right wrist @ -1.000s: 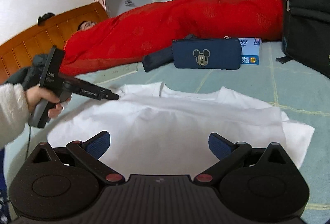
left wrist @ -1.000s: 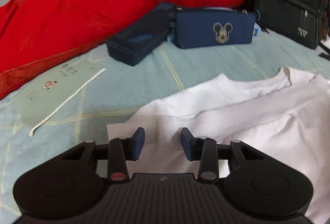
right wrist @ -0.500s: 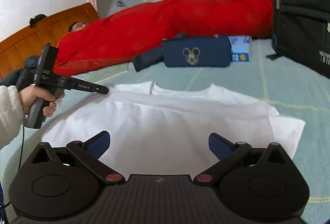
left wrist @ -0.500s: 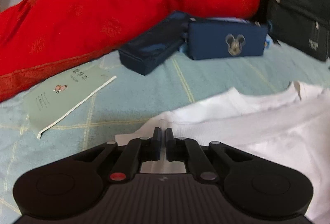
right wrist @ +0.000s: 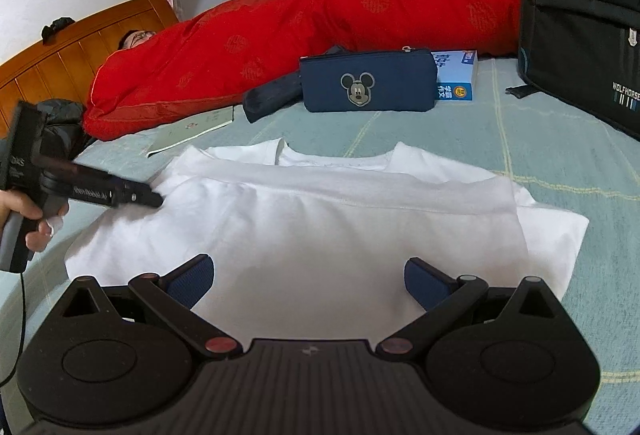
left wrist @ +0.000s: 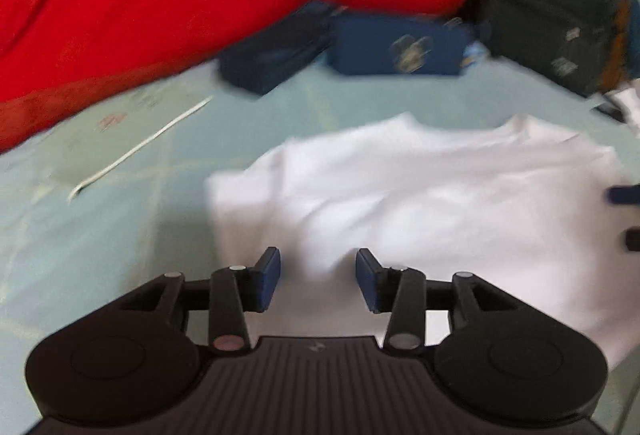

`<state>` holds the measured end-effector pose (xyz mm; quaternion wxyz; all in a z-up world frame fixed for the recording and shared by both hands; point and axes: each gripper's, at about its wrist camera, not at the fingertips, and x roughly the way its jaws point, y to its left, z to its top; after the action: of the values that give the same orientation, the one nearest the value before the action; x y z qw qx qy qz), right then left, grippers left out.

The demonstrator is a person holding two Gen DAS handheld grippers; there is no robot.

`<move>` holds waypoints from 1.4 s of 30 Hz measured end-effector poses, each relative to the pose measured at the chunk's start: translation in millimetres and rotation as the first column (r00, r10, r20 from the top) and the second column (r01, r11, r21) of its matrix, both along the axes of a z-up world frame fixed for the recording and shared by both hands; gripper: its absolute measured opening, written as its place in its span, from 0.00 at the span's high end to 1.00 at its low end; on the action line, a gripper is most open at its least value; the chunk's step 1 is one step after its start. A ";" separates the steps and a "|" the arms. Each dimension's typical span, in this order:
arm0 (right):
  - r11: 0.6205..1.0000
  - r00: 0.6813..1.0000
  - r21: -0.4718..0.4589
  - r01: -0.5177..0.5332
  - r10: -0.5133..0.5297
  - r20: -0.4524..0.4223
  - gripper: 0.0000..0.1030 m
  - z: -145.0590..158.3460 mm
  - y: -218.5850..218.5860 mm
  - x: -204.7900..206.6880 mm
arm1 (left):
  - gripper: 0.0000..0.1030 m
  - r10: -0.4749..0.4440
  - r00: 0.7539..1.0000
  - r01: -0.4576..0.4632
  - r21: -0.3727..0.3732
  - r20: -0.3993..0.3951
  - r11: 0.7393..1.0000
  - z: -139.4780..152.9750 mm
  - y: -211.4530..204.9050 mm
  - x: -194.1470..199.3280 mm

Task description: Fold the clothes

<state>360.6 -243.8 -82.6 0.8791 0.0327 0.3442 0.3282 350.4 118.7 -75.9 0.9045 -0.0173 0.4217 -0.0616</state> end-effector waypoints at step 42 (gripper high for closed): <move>0.977 0.978 0.061 0.206 -0.207 -0.004 0.10 20.6 -91.2 -120.2 | 0.34 -0.044 0.994 0.045 0.001 0.105 0.999 22.6 -32.2 -127.7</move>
<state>240.4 -334.9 -62.0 0.9073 0.0950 0.3278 0.2456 222.7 86.4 -53.4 0.9237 -0.0052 0.3739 -0.0828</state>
